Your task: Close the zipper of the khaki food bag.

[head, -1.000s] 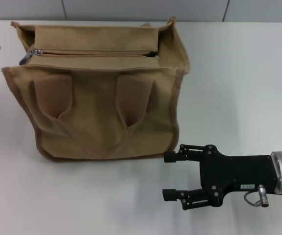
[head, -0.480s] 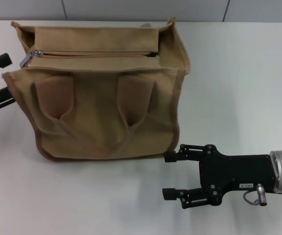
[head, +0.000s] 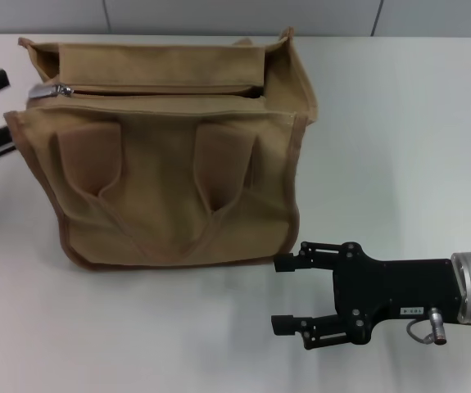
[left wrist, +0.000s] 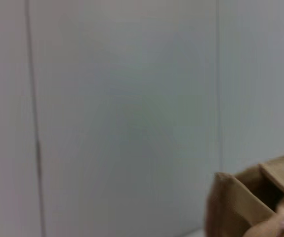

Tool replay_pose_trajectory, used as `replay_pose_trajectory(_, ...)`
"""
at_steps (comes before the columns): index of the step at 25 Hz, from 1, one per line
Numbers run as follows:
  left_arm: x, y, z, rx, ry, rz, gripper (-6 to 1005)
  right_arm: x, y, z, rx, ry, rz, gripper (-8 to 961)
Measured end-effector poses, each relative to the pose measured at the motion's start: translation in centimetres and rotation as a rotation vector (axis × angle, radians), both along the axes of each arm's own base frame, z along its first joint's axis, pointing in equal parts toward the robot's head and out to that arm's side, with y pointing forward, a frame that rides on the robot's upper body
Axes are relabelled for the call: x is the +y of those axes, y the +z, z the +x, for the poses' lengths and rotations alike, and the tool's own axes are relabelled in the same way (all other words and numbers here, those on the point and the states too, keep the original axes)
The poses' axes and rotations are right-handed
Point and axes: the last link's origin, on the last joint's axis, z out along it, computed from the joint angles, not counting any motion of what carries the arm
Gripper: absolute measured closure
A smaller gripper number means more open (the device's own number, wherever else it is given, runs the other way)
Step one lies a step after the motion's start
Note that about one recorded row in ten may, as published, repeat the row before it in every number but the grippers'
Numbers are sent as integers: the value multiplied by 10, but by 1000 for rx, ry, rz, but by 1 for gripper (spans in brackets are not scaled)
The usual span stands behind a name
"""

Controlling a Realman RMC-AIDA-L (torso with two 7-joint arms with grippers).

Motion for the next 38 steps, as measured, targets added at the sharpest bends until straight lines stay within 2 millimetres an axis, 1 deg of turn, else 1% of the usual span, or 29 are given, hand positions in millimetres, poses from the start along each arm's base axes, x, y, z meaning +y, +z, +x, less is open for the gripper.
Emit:
replay_pose_trajectory(2, 2, 4, 2, -23, -7, 95, 165, 1, 0, -1, 2, 4, -1, 122)
replay_pose_trajectory(6, 2, 3, 3, -27, -13, 102, 173, 1, 0, -2, 3, 4, -1, 122)
replay_pose_trajectory(7, 1, -2, 7, -33, -29, 110, 180, 1, 0, -2, 3, 5, -1, 122)
replay_pose_trajectory(12, -2, -8, 9, -41, -40, 127, 216, 3, 0, -3, 5, 10, 0, 122)
replay_pose_trajectory(16, -2, -7, 9, -49, -41, 124, 244, 4, 1, -4, 4, 12, 2, 122)
replay_pose_trajectory(17, -7, -5, 8, -47, -48, 127, 251, 4, 1, -4, 5, 11, 4, 122)
replay_pose_trajectory(19, -9, -4, 6, -47, -49, 132, 265, 4, 1, -4, 5, 11, 5, 122)
replay_pose_trajectory(22, -9, -4, 6, -47, -49, 132, 326, 5, 1, -4, 4, 11, 8, 122)
replay_pose_trajectory(25, -16, -3, 5, -45, -69, 140, 387, 6, 2, -4, 4, 12, 10, 122)
replay_pose_trajectory(30, -16, -6, 7, -38, -76, 142, 489, 6, 2, -5, 8, 12, 9, 122)
replay_pose_trajectory(34, -15, -6, 7, -40, -77, 141, 680, 4, 4, -8, 35, 17, 0, 121)
replay_pose_trajectory(36, -17, -9, 10, -63, -82, 147, 766, 4, 7, -13, 82, 12, 1, 121)
replay_pose_trajectory(37, -18, -9, 10, -72, -85, 150, 803, 4, 13, -20, 155, 1, 8, 121)
replay_pose_trajectory(38, -20, -9, 12, -86, -90, 158, 841, 4, 13, -20, 155, 1, 8, 121)
